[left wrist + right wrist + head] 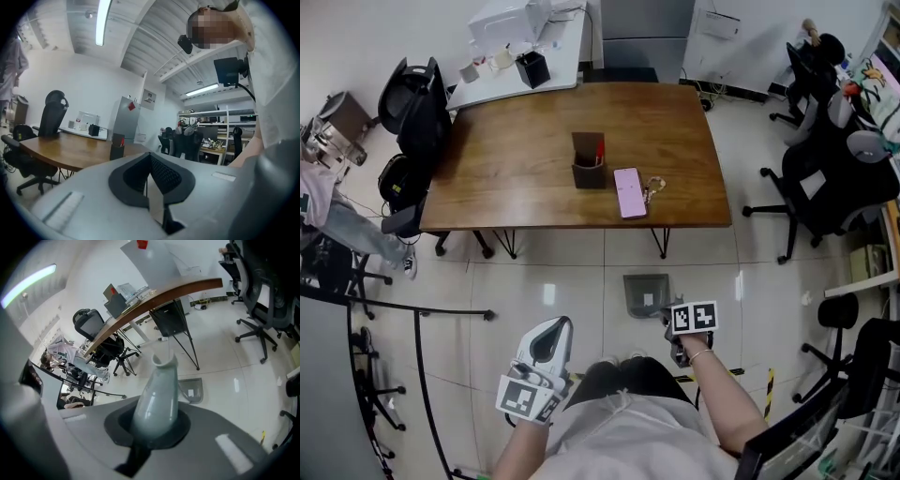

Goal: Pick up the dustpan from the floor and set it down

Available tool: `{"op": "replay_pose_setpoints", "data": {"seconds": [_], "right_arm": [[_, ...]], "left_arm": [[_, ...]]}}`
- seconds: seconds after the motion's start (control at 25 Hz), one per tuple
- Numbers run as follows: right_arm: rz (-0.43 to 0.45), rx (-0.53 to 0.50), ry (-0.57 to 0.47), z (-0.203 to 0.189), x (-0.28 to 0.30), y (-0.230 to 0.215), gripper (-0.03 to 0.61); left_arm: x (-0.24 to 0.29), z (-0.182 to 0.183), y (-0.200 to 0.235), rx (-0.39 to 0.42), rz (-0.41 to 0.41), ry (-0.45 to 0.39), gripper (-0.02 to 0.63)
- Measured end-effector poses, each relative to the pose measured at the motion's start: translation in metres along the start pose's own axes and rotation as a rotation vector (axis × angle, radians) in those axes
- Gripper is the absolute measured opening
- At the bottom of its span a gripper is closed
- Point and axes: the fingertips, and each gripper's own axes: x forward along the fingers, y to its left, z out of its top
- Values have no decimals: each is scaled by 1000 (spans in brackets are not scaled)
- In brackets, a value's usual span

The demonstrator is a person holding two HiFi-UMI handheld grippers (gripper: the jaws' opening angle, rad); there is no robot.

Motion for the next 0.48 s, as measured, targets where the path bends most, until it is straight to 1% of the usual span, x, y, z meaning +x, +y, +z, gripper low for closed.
{"op": "replay_pose_setpoints", "data": {"seconds": [0.16, 0.28, 0.32, 0.36, 0.4, 0.44, 0.48], "right_arm": [[15, 14, -35, 6, 30, -14, 5], [38, 11, -64, 12, 37, -12, 8], [19, -1, -55, 13, 39, -13, 9], [-19, -25, -29, 12, 40, -16, 14], [-70, -65, 9, 7, 42, -20, 50], [-116, -115, 46, 2, 42, -23, 196], [-151, -158, 62, -1, 42, -24, 316]], "left_arm": [[-2, -27, 10, 5, 13, 24, 15], [-4, -40, 18, 3, 28, 29, 15], [-5, -43, 22, -1, 35, 31, 15], [-6, -44, 23, -6, 39, 33, 15], [-7, -45, 23, -13, 40, 36, 15], [-8, -44, 20, -18, 35, 40, 15], [-8, -43, 17, -23, 26, 45, 15]]}}
